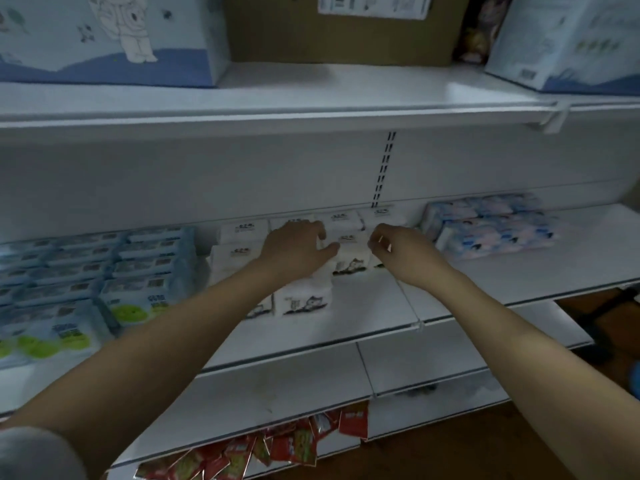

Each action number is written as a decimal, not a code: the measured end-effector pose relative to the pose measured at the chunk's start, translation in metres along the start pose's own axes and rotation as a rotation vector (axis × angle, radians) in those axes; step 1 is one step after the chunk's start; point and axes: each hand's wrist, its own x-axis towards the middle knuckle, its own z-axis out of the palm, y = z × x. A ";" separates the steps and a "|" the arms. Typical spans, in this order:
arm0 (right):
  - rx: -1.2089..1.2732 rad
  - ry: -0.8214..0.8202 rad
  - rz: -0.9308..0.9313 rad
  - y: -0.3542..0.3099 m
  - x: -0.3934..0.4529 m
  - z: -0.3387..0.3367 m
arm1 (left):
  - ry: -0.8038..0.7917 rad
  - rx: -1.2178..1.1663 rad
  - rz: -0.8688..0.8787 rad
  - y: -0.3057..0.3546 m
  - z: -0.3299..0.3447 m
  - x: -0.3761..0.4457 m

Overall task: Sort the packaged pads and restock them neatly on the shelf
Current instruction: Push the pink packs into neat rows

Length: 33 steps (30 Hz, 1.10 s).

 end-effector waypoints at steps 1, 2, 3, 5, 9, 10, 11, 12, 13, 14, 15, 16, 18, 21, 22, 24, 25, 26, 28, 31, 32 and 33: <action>-0.004 0.019 0.006 0.009 -0.006 -0.006 | 0.020 0.008 -0.006 0.014 0.001 0.000; -0.003 0.042 0.010 0.018 -0.013 -0.012 | 0.040 0.013 -0.014 0.030 0.003 0.000; -0.002 0.066 0.017 0.027 -0.022 -0.020 | 0.057 0.011 -0.024 0.046 0.005 -0.001; -0.024 0.091 0.040 0.046 -0.040 -0.034 | 0.073 0.006 -0.048 0.081 0.011 -0.005; 0.003 0.045 0.095 0.098 -0.086 -0.069 | 0.084 0.015 -0.052 0.158 0.029 -0.013; 0.006 0.033 0.114 0.112 -0.097 -0.080 | 0.100 0.010 -0.044 0.177 0.033 -0.014; 0.006 0.018 0.139 0.126 -0.107 -0.091 | 0.111 0.000 -0.038 0.195 0.037 -0.014; 0.003 0.007 0.165 0.141 -0.116 -0.102 | 0.116 -0.012 -0.037 0.214 0.040 -0.015; 0.002 0.007 0.186 0.154 -0.125 -0.111 | 0.117 -0.021 -0.039 0.230 0.044 -0.015; 0.006 0.015 0.197 0.168 -0.133 -0.118 | 0.109 -0.027 -0.045 0.244 0.048 -0.015; 0.011 0.017 0.197 0.182 -0.139 -0.124 | 0.094 -0.029 -0.051 0.257 0.052 -0.015; 0.019 0.003 0.197 0.194 -0.144 -0.129 | 0.073 -0.029 -0.060 0.268 0.056 -0.015; 0.048 -0.047 0.227 0.214 -0.149 -0.134 | 0.038 -0.021 -0.064 0.284 0.064 -0.013; 0.074 -0.130 0.296 0.231 -0.145 -0.132 | 0.008 0.013 -0.084 0.295 0.076 -0.005; 0.076 -0.157 0.299 0.234 -0.143 -0.127 | -0.006 0.014 -0.103 0.296 0.080 -0.001; 0.120 -0.183 0.268 0.243 -0.137 -0.114 | -0.026 -0.003 -0.144 0.296 0.090 0.008; 0.144 -0.177 0.243 0.248 -0.133 -0.107 | -0.027 -0.018 -0.153 0.296 0.094 0.015; 0.161 -0.165 0.225 0.254 -0.129 -0.101 | -0.026 -0.037 -0.157 0.296 0.099 0.023; 0.161 -0.151 0.209 0.268 -0.115 -0.092 | -0.006 -0.082 -0.180 0.295 0.110 0.046; 0.133 -0.143 0.194 0.289 -0.079 -0.092 | 0.098 -0.171 -0.188 0.294 0.127 0.088; 0.114 -0.145 0.169 0.295 -0.065 -0.093 | 0.108 -0.209 -0.197 0.295 0.133 0.101; 0.081 -0.147 0.122 0.301 -0.051 -0.094 | 0.100 -0.250 -0.218 0.294 0.140 0.113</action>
